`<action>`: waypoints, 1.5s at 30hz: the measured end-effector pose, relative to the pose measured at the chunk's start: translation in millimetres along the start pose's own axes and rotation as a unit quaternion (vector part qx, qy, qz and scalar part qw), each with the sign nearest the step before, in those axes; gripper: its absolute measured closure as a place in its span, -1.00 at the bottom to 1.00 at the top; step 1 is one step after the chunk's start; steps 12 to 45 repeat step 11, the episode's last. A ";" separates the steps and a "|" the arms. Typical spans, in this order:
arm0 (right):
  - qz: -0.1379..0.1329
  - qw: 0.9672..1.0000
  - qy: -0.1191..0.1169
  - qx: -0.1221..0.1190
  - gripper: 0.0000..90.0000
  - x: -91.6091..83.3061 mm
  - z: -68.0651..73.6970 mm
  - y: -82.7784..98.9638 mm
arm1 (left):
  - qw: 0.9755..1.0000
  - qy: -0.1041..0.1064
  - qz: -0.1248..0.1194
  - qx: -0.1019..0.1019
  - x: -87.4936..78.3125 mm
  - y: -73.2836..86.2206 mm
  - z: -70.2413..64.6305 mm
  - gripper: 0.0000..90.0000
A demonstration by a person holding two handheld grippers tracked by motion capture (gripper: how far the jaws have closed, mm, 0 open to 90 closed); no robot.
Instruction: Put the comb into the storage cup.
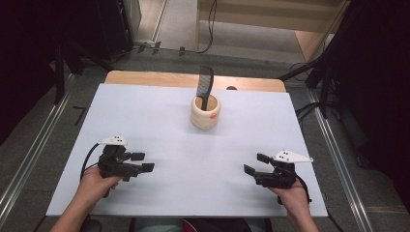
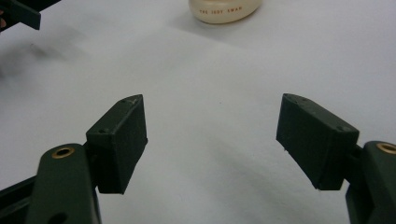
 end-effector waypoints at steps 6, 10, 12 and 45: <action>0.001 1.000 -0.002 -0.001 -0.50 0.2 0.2 0.1 | 1.000 0.000 0.002 -0.001 0.8 0.4 0.1 -0.31; 0.003 1.000 -0.002 -0.002 -0.50 0.4 0.2 0.3 | 1.000 0.000 0.005 0.000 1.1 0.7 0.3 -0.31; 0.004 1.000 -0.001 -0.002 -0.50 0.7 0.0 0.6 | 1.000 -0.002 0.006 0.000 1.2 0.8 0.6 -0.31; 0.004 1.000 -0.001 -0.002 -0.50 0.7 0.0 0.6 | 1.000 -0.002 0.006 0.000 1.2 0.8 0.6 -0.31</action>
Point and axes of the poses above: each handheld gripper's, and its own axes: x roughly forward along the jaws, y roughly out of its underside, z roughly to its left, the point moved 5 cm from there along x, roughly forward along the jaws, and after that the axes turned 13 degrees about -x, right-handed, at the moved point
